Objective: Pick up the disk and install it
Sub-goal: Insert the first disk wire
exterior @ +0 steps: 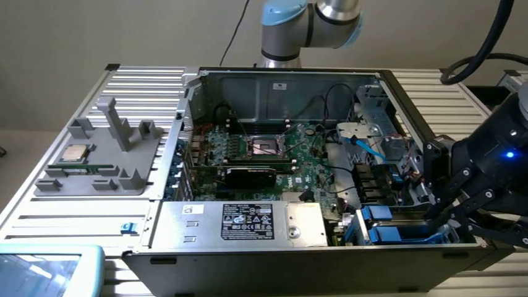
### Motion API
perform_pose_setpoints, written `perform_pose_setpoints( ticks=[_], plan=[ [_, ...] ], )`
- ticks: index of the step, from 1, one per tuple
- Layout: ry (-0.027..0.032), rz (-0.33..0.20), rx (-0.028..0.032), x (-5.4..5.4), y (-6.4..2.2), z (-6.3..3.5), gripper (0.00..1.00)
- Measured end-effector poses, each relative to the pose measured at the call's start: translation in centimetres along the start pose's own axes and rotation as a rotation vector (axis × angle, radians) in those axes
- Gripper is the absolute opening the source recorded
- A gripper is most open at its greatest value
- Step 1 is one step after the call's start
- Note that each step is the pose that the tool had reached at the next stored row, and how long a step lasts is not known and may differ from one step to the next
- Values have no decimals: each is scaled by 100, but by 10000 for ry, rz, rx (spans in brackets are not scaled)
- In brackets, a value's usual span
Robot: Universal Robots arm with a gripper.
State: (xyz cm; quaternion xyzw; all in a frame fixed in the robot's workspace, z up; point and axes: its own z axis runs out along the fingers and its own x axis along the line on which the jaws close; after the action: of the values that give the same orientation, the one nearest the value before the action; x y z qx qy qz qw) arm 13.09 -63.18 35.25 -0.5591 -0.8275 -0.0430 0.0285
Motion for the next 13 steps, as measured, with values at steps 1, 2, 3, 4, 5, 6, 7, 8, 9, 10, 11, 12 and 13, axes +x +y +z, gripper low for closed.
perform_pose_setpoints(
  ticks=[1,2,3,4,5,6,7,8,9,10,11,12,13],
  plan=[
    [-33,3,13,4,2,-16,16],
    [-67,5,27,7,3,-27,16],
    [-104,9,40,9,4,-35,16],
    [-146,15,58,10,4,-40,16],
    [-199,27,80,10,4,-42,16],
    [-254,48,102,10,4,-42,16],
    [-305,83,123,10,4,-42,16],
    [-355,137,138,10,4,-42,16],
    [-392,205,146,10,4,-42,16],
    [-408,289,145,10,4,-41,16],
    [-421,346,146,9,4,-41,16],
    [-422,346,146,9,4,-41,16],
    [-422,347,145,10,4,-41,16]
  ],
)
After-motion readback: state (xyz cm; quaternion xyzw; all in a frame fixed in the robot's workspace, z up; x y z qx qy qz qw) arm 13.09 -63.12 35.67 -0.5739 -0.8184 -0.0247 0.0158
